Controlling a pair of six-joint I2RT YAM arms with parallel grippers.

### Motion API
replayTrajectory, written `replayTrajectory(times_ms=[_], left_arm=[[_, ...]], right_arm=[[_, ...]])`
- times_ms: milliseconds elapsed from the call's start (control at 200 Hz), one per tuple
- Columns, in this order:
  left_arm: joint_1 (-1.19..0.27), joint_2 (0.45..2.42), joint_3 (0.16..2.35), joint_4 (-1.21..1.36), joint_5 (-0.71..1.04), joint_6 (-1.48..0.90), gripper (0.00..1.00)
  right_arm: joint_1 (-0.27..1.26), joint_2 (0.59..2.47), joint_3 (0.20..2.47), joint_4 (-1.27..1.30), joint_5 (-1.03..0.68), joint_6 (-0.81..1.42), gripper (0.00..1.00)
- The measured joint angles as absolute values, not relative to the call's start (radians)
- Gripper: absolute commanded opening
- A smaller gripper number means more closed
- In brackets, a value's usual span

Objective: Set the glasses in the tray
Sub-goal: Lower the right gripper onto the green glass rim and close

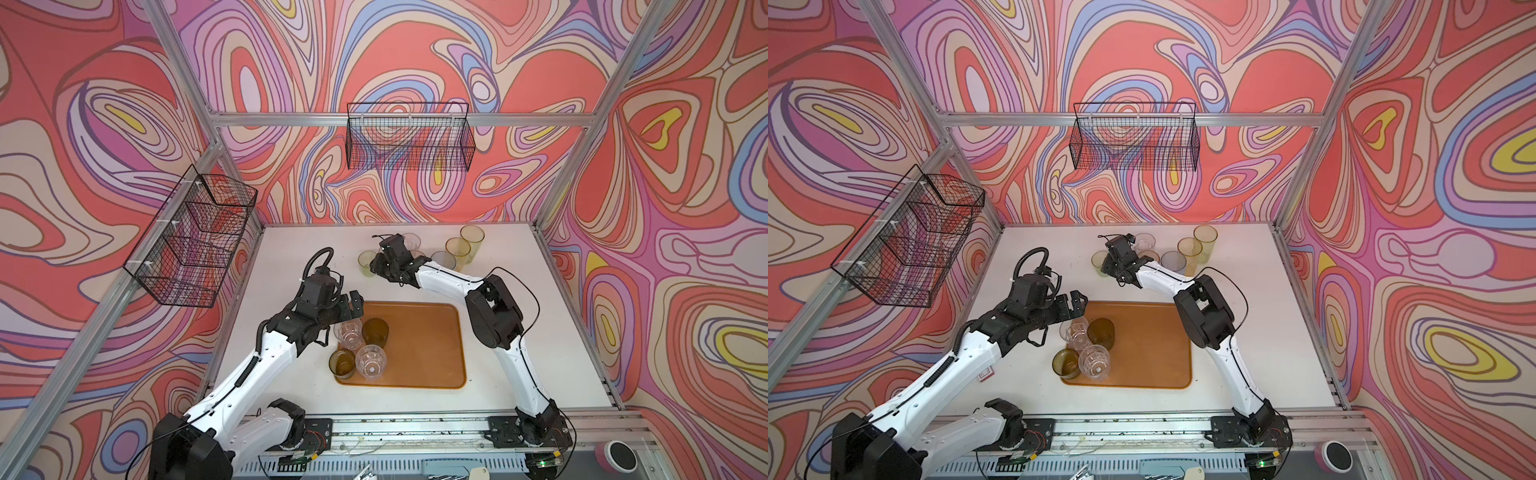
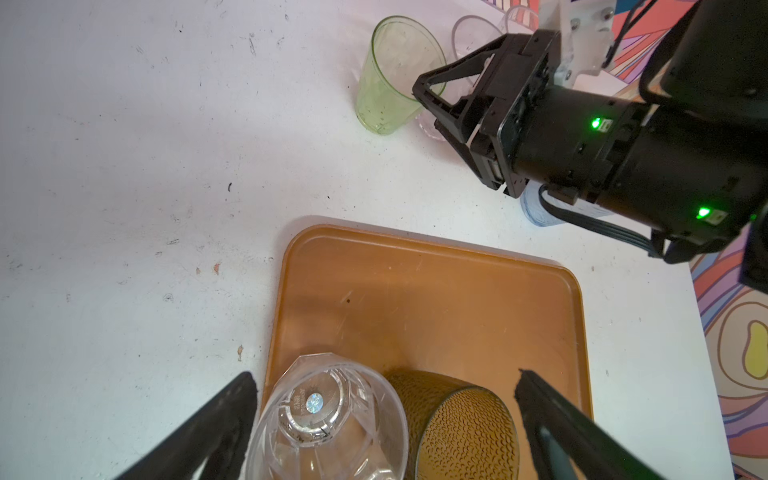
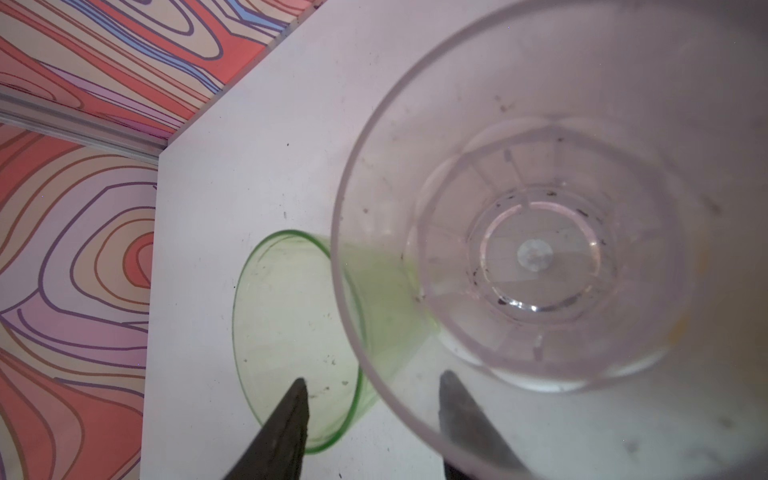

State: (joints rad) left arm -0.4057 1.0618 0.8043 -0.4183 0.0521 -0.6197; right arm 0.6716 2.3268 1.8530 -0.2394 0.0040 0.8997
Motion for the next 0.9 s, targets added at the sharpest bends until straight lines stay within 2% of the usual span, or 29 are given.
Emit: replayTrajectory(times_ms=[781,896], left_arm=[[-0.406,1.062,0.804,-0.416,0.052,-0.623,1.00],[-0.406,1.062,0.804,-0.416,0.052,-0.623,1.00]], right_arm=[[0.682,2.327,1.820,-0.259,0.023,0.906,0.40],[0.682,2.327,1.814,-0.259,0.027,0.908,0.35]])
